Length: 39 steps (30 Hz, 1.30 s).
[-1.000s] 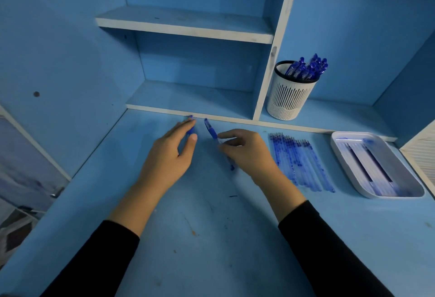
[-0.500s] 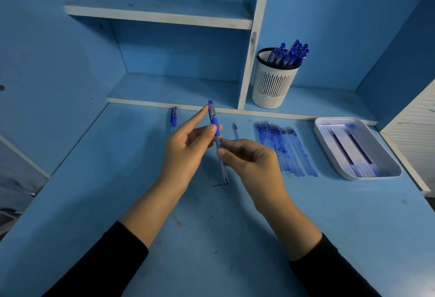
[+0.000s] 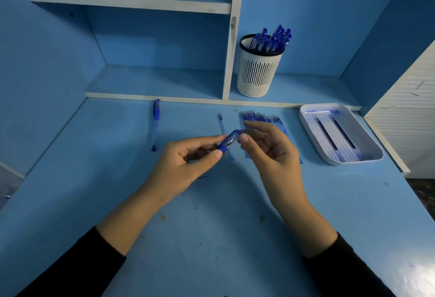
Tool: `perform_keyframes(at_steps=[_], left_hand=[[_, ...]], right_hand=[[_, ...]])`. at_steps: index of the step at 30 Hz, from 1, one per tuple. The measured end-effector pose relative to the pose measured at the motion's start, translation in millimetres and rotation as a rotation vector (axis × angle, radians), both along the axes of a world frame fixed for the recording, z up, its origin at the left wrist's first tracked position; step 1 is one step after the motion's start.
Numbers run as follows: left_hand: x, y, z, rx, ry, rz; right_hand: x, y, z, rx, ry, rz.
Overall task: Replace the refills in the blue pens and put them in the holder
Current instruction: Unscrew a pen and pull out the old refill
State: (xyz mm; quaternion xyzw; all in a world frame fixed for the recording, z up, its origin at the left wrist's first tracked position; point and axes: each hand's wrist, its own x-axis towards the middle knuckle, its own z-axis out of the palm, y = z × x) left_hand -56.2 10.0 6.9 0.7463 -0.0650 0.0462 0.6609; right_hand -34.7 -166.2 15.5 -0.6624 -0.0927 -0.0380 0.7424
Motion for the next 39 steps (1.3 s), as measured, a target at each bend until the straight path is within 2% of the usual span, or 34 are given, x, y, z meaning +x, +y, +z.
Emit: perform_keyframes(at_steps=[4,21,28,39], left_hand=[[-2.4,-3.6,-3.5,0.045,0.008,-0.050],[-6.4,-4.1,-13.8,0.173,-0.002,-0.010],[-3.0,-4.6,-18.5,0.077,-0.012,-0.001],[-1.3,-2.3,-18.9,0.087,-0.028,-0.055]], right_hand=[[-3.7,-1.8,-6.0,-0.007,0.001,0.028],[-1.5,-0.5,-15.3,0.119,0.076,0.029],[2.2,-0.2,-17.5,0.168,0.105,0.052],[2.4,0.2,-20.4,0.144,0.062,0.036]])
